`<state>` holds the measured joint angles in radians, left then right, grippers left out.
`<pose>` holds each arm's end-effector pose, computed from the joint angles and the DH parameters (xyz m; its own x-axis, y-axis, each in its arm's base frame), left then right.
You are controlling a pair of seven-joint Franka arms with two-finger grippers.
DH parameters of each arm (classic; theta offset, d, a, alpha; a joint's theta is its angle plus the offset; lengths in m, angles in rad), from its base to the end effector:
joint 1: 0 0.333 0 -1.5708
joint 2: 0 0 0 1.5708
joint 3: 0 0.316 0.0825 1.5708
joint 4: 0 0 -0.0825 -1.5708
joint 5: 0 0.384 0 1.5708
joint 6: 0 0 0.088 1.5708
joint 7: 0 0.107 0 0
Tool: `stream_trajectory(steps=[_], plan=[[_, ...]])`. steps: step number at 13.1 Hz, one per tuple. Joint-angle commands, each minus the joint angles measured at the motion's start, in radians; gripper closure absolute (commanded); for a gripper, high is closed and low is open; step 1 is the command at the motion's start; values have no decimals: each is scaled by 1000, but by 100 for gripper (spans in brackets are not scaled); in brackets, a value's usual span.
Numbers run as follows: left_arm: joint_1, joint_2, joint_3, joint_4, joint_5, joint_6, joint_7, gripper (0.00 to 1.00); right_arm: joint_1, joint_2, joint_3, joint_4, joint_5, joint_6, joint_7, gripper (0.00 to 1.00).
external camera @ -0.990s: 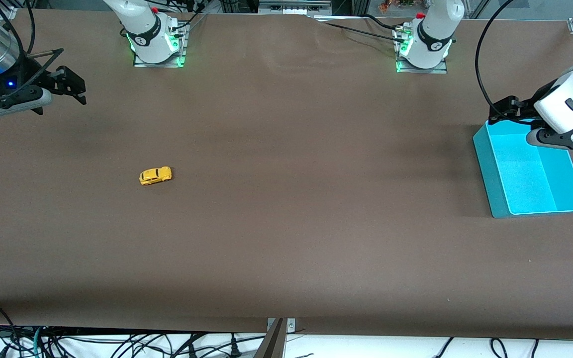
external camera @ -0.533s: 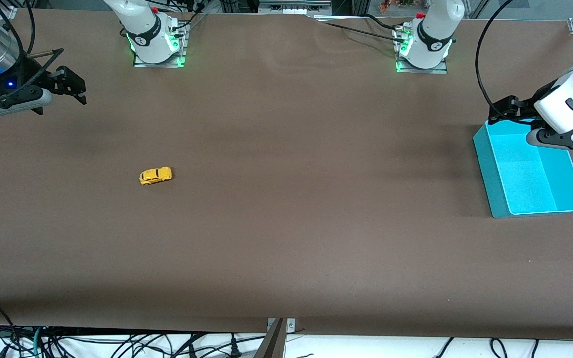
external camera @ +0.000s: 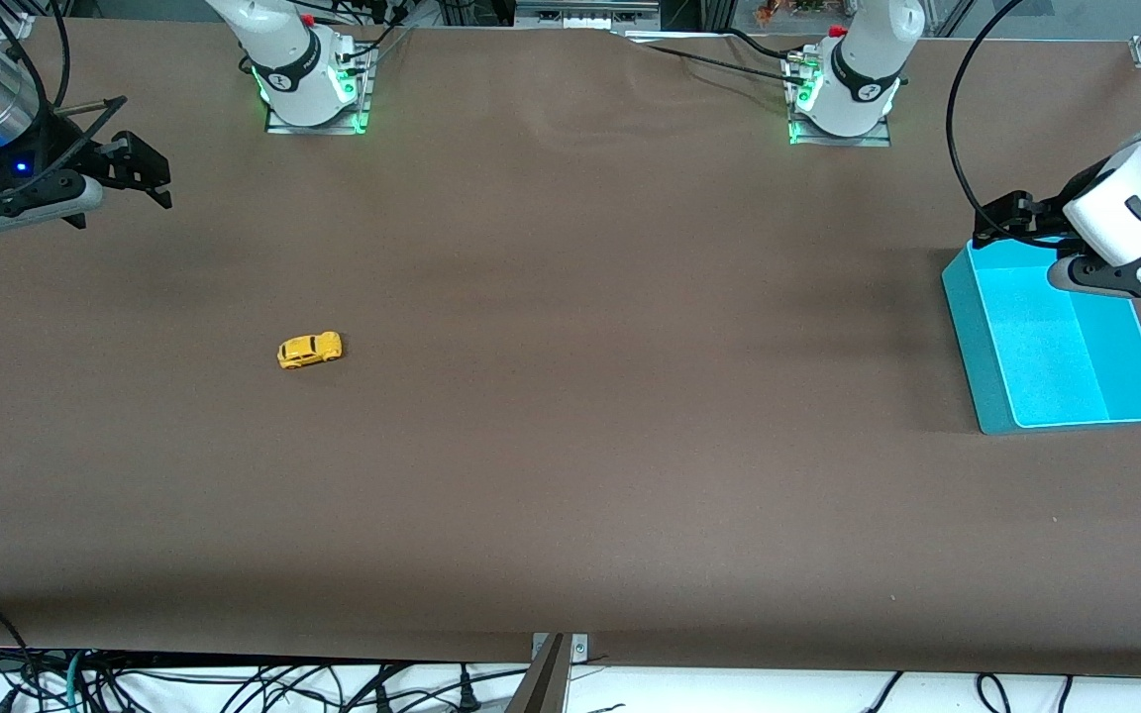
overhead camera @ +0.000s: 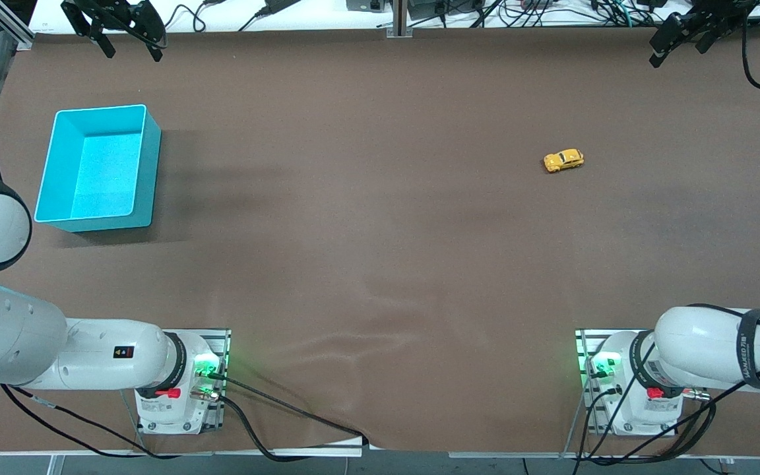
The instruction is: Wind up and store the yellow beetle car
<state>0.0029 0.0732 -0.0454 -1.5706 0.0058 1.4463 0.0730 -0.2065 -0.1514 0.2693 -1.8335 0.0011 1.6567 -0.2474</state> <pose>0.5592 -0.0222 0.5742 0.9740 -0.1142 -0.1958 -0.1141 -0.9934 0.0118 0.5098 0.0408 0.5850 0.9528 0.3010 -0.0394 0.3022 -0.9528 0.0303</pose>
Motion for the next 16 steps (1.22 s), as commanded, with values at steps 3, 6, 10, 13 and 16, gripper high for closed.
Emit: stream_trajectory(steps=[3, 6, 10, 13, 16], plan=[[6, 10, -7, 24, 23, -9, 24, 0, -1, 1, -2, 16, 10, -17, 7, 0], [8, 14, -7, 26, 23, -9, 24, 0, -1, 3, -4, 16, 8, -11, -4, 0], [8, 16, -7, 26, 23, -7, 24, 0, -1, 3, -4, 14, 8, -11, -6, 0], [8, 16, -7, 26, 23, -7, 24, 0, -1, 3, -4, 14, 8, -11, -6, 0], [12, 16, -7, 26, 22, -7, 24, 0, -1, 4, -8, 14, 11, -11, -6, 0]])
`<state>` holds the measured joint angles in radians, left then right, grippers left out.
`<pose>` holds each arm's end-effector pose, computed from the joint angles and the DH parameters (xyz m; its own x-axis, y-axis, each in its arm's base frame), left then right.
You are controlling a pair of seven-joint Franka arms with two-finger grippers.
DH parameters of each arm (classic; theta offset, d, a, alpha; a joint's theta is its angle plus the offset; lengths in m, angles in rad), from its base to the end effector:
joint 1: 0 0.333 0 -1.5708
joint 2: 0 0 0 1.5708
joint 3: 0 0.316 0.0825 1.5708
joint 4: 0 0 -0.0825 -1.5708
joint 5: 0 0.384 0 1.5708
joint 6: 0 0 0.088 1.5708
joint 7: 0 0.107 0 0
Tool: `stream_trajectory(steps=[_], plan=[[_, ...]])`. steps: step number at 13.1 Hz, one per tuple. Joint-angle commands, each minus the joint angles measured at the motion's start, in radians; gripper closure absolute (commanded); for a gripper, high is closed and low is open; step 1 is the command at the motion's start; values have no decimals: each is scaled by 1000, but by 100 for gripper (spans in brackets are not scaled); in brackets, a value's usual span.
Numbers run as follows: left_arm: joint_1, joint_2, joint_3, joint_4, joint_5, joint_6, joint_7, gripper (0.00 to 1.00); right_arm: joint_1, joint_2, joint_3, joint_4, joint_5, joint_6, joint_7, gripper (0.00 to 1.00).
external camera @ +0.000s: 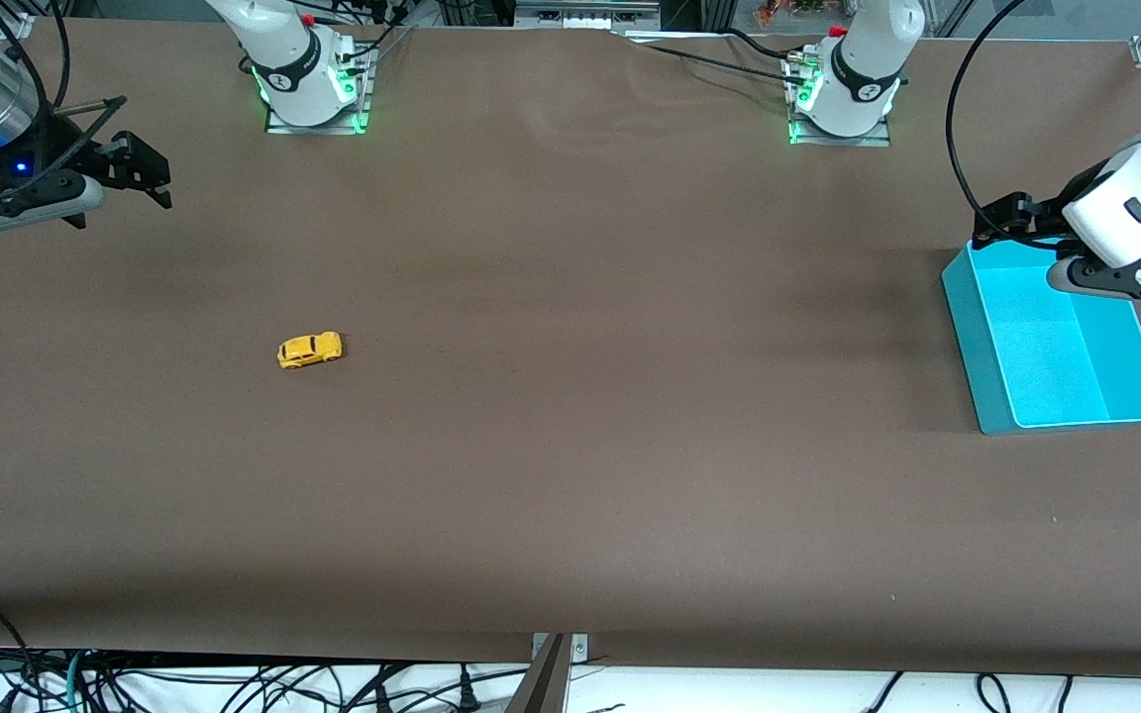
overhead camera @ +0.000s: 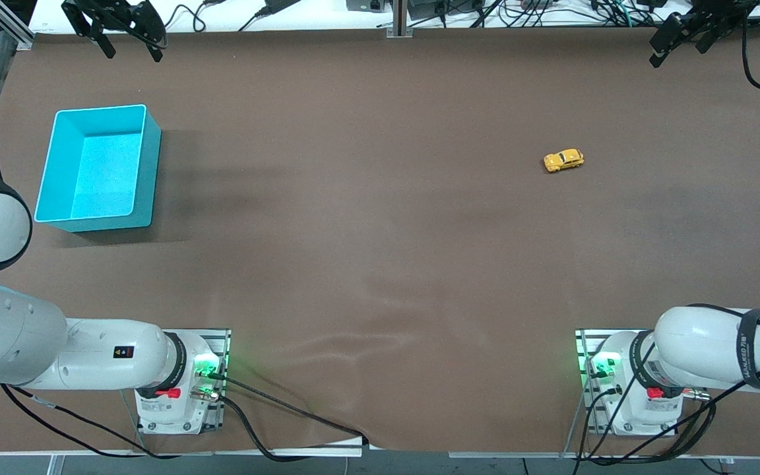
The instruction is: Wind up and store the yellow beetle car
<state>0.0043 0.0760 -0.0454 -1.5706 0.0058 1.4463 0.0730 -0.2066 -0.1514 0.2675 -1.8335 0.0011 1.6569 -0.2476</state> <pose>0.5599 -0.0214 0.5727 0.9736 -0.1129 -0.1985 -0.1127 -0.9936 0.0122 0.5099 0.0398 0.5851 0.9533 0.2994 -0.0390 0.3006 -0.9533 0.0301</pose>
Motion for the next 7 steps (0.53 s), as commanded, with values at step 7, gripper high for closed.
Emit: stream_trajectory(steps=[7], plan=[[11, 13, -7, 26, 23, -7, 24, 0, -1, 6, -19, 13, 14, -11, -6, 0]])
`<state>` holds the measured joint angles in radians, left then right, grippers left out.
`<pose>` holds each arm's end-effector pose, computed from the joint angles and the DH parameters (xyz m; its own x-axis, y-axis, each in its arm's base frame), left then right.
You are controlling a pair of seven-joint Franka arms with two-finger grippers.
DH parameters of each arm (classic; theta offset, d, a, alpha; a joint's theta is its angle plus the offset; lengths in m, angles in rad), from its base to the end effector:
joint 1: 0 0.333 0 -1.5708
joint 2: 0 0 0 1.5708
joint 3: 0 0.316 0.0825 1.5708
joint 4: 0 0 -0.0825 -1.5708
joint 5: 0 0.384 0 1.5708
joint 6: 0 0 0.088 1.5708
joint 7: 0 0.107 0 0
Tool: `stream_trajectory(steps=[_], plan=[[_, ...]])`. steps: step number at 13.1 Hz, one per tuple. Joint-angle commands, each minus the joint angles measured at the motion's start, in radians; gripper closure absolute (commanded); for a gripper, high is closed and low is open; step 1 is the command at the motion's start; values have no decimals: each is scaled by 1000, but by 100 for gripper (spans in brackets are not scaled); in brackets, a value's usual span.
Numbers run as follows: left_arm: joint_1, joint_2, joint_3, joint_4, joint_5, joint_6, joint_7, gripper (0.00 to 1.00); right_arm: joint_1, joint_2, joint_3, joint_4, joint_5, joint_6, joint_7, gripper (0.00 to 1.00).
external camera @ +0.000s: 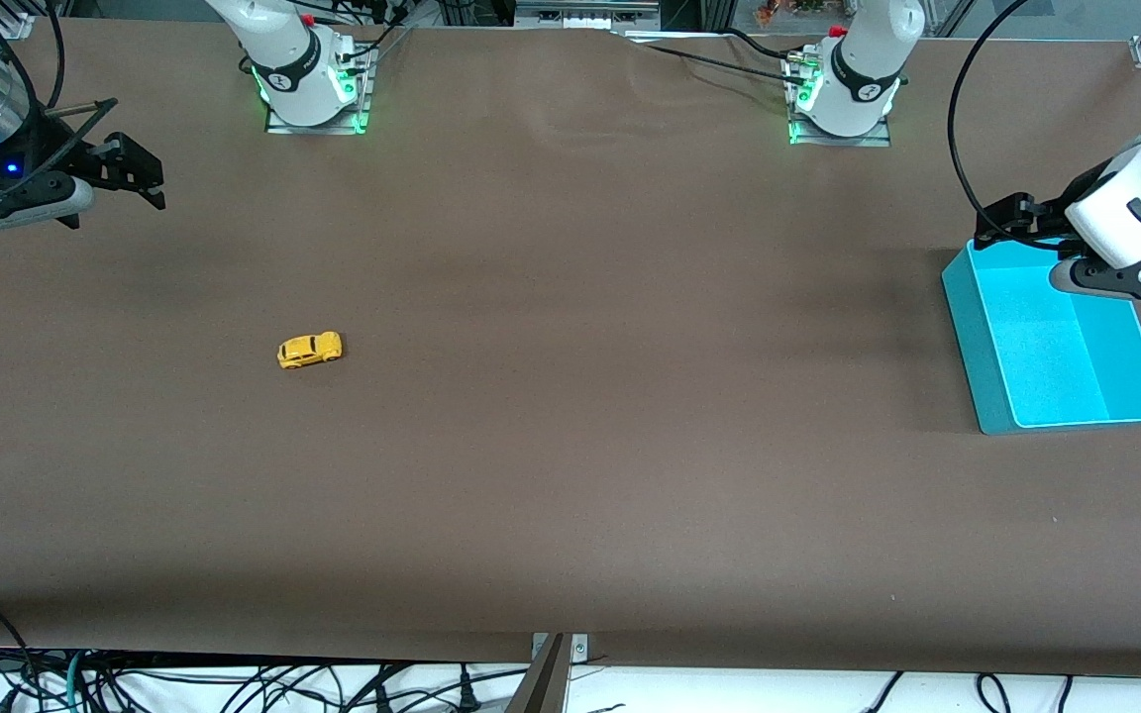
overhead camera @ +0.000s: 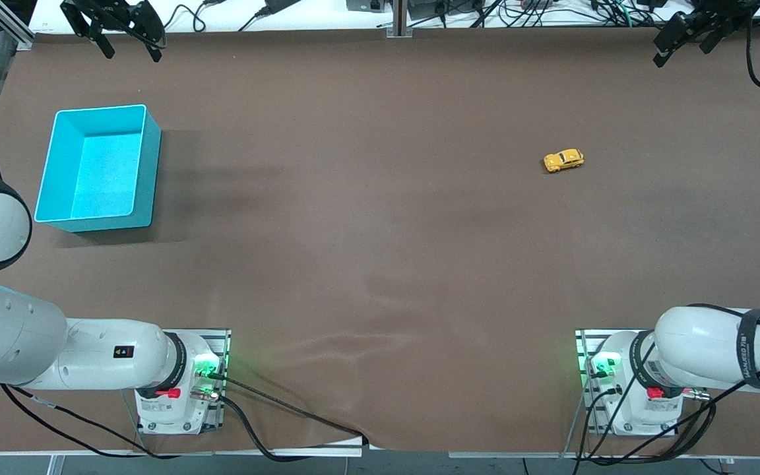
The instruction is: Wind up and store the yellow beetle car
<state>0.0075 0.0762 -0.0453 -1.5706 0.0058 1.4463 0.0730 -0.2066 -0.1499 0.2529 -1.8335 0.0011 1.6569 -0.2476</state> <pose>0.5600 -0.0196 0.5726 0.9739 -0.1097 -0.1987 -0.1094 -0.9939 0.0122 0.5106 0.0318 0.5846 0.9575 0.2857 -0.0393 0.2868 -0.9576 0.0275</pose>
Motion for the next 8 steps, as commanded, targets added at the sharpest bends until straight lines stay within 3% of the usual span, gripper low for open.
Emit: stream_trajectory(steps=[1, 8], plan=[[8, 13, -7, 26, 22, -7, 24, 0, 0, 4, -4, 13, 13, -12, -7, 0], [8, 13, -7, 26, 22, -7, 24, 0, 0, 4, -4, 14, 20, -3, -4, 0]])
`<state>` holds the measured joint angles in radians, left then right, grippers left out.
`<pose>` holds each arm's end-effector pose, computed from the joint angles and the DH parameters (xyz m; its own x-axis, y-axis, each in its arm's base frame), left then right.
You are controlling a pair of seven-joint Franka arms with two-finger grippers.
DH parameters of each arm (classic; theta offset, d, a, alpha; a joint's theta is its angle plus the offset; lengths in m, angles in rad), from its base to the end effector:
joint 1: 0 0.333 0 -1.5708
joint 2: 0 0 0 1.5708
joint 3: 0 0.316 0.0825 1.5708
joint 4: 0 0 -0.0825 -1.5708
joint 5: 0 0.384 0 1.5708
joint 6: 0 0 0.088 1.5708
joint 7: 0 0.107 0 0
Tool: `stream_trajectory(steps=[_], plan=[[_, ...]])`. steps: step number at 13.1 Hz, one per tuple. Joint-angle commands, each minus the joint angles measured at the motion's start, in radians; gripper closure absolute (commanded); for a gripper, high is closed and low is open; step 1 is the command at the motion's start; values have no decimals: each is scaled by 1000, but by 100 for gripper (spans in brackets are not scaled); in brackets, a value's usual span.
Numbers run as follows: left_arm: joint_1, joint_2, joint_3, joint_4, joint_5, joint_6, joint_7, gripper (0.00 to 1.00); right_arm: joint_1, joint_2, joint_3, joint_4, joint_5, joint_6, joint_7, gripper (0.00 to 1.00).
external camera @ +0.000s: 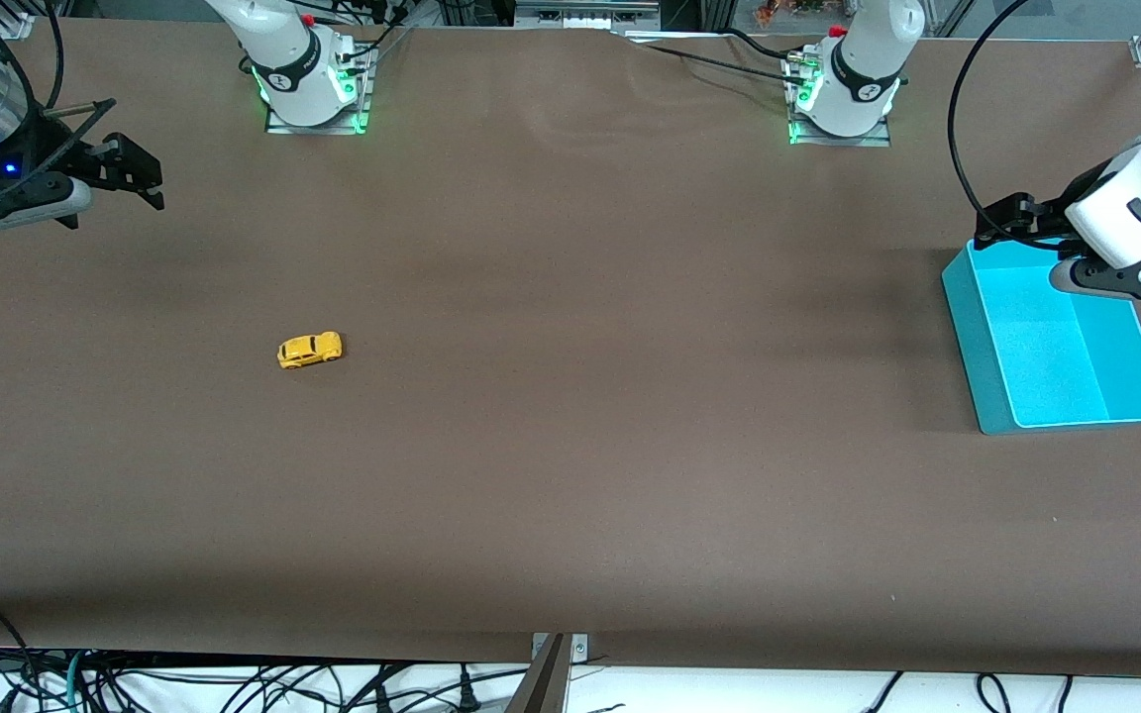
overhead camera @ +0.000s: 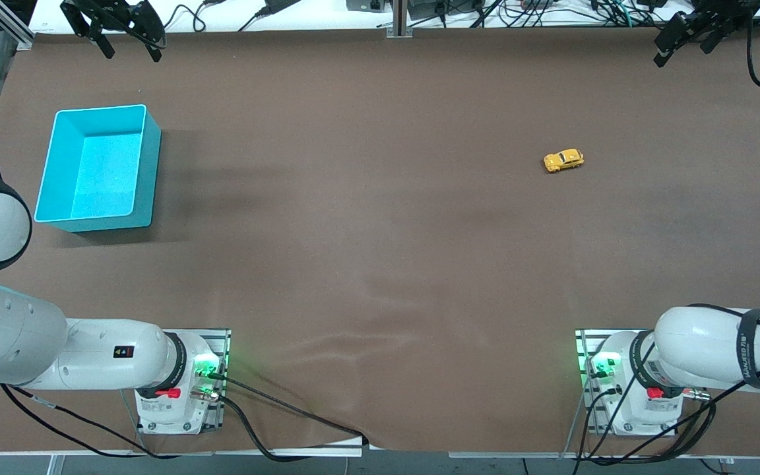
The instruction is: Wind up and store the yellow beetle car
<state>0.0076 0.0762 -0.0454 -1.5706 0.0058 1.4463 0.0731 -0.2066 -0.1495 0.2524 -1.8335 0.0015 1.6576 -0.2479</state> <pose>0.5600 -0.0196 0.5726 0.9739 -0.1098 -0.1987 -0.1095 -0.9939 0.0122 0.5108 0.0316 0.5845 0.9576 0.2855 -0.0388 0.2866 -0.9577 0.0270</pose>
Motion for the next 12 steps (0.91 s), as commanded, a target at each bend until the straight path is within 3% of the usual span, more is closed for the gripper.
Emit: stream_trajectory(steps=[1, 12], plan=[[8, 13, -7, 26, 22, -7, 25, 0, 0, 4, -4, 14, 20, 8, -4, 0], [-5, 19, -11, 55, 22, -9, 25, 0, 0, 4, -19, 13, 23, -4, -30, 0]])
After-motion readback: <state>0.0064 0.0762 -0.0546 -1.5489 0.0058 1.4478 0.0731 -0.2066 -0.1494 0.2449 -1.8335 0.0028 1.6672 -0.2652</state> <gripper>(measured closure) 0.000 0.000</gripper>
